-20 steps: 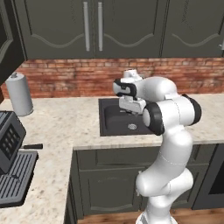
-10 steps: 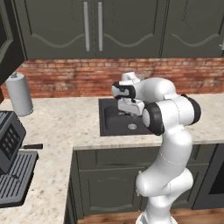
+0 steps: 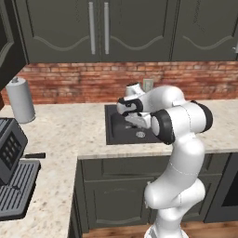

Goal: Move the pot and pan from the stove into the sink.

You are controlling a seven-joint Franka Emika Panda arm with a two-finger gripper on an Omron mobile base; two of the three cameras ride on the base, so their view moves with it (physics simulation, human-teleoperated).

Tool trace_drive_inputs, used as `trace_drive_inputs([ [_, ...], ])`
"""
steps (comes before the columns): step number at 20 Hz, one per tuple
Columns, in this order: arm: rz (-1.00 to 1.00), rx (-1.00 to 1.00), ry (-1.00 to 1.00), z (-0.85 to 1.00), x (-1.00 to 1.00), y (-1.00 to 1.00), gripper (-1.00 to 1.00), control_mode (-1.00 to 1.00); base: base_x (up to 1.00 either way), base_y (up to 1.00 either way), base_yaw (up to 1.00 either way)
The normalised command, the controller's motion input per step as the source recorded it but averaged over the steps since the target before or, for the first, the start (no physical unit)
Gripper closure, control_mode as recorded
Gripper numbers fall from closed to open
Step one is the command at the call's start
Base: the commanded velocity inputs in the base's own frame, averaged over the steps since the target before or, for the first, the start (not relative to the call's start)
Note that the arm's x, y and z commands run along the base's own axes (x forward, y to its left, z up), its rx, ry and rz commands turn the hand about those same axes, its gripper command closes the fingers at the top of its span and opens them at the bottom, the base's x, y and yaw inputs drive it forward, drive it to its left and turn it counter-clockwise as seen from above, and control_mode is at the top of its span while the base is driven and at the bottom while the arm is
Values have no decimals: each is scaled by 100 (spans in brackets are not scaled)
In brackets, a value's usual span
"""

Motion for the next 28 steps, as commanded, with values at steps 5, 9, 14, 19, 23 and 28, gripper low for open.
trace_drive_inputs([
  [5, -2, -5, -9, -28, 12, 0, 100, -100, 0, 0, 0],
  [9, -1, -2, -4, -21, 19, -4, 100, -100, 0, 0, 0],
  [14, 0, 0, 0, -21, 22, -4, 100, -100, 0, 0, 0],
  [19, -1, 0, 0, -26, 15, 0, 100, -100, 0, 0, 0],
  [23, -2, 0, 0, -23, 20, 0, 100, -100, 0, 0, 0],
  [28, -4, 0, 0, -24, 21, 0, 100, -100, 0, 0, 0],
])
